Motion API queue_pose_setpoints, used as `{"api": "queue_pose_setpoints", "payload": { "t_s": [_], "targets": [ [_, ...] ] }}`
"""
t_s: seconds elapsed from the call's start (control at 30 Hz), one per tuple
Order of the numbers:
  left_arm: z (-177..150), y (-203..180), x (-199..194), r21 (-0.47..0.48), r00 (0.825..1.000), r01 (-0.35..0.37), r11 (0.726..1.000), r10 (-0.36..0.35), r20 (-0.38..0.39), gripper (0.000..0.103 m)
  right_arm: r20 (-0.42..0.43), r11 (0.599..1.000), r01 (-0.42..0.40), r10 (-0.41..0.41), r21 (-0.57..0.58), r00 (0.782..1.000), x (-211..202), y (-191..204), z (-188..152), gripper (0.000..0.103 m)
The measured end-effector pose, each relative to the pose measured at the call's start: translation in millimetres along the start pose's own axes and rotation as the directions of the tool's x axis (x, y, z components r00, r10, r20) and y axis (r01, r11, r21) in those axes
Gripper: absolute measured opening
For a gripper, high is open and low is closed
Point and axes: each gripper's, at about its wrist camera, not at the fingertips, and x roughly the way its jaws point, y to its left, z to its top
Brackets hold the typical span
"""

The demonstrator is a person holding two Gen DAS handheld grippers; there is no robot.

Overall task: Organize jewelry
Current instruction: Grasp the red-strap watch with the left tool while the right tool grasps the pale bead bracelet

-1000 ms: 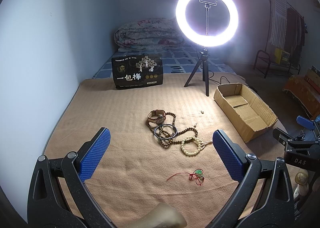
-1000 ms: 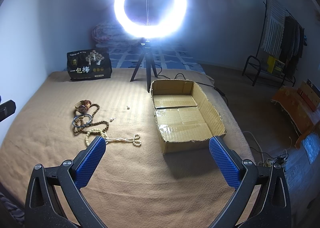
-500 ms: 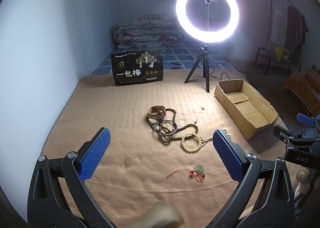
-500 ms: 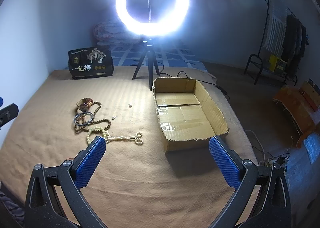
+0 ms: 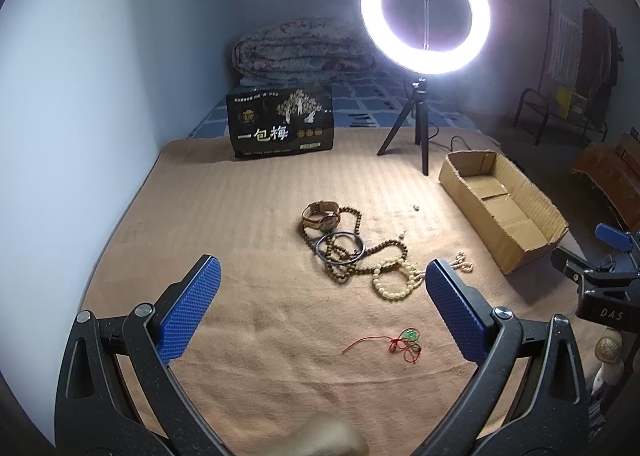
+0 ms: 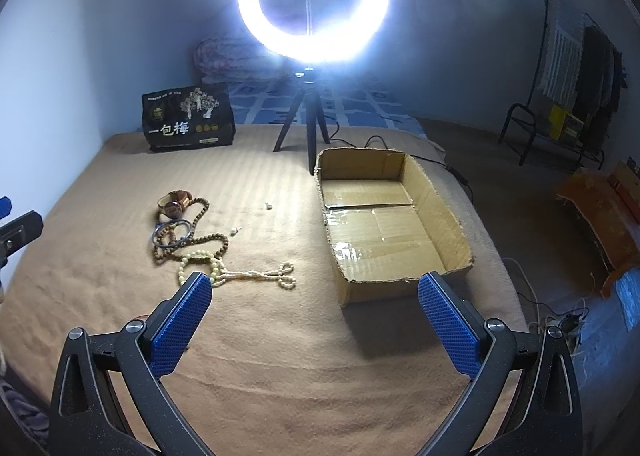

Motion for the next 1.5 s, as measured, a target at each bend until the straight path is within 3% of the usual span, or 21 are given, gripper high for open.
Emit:
{"api": "queue_pose_setpoints", "payload": {
  "t_s": [0.2,0.43,0.63,0.67,0.7,0.8,0.9,1.03,1.1,1.23,1.5],
  "targets": [
    [-4,15,22,-0.032,0.998,-0.007,0.999,0.005,-0.059,0.103,-0.002,0.998,-0.052,0.052,-0.028,0.999,13,5,5,0.103],
    [-3,31,42,-0.086,0.993,0.057,0.995,-0.066,-0.100,0.103,-0.056,0.987,-0.135,0.131,-0.088,0.990,34,22,15,0.103],
    [5,41,58,-0.130,0.986,0.084,0.988,-0.101,-0.130,0.086,-0.129,0.969,-0.209,0.193,-0.130,0.973,55,32,20,0.102],
    [7,42,62,-0.130,0.984,0.088,0.988,-0.107,-0.140,0.079,-0.139,0.965,-0.225,0.207,-0.136,0.969,57,35,20,0.101],
    [8,42,66,-0.130,0.982,0.094,0.987,-0.113,-0.148,0.073,-0.155,0.957,-0.248,0.225,-0.149,0.962,61,39,20,0.095],
    [12,43,78,-0.122,0.976,0.118,0.986,-0.138,-0.171,0.068,-0.205,0.940,-0.302,0.268,-0.161,0.941,72,47,19,0.079],
    [15,40,91,-0.098,0.967,0.144,0.985,-0.162,-0.199,0.059,-0.267,0.919,-0.369,0.325,-0.134,0.907,85,57,18,0.066],
    [20,29,106,-0.051,0.954,0.198,0.979,-0.204,-0.221,0.056,-0.323,0.898,-0.424,0.368,-0.120,0.872,102,66,17,0.056],
    [24,24,114,-0.029,0.950,0.213,0.977,-0.214,-0.228,0.051,-0.350,0.889,-0.444,0.383,-0.111,0.855,112,68,16,0.046],
    [34,19,140,-0.014,0.938,0.245,0.969,-0.241,-0.247,0.049,-0.387,0.875,-0.477,0.412,-0.087,0.825,127,73,14,0.036],
    [41,13,198,0.013,0.914,0.274,0.962,-0.256,-0.315,0.035,-0.443,0.850,-0.506,0.402,-0.145,0.802,147,91,9,0.024]
  ]
}}
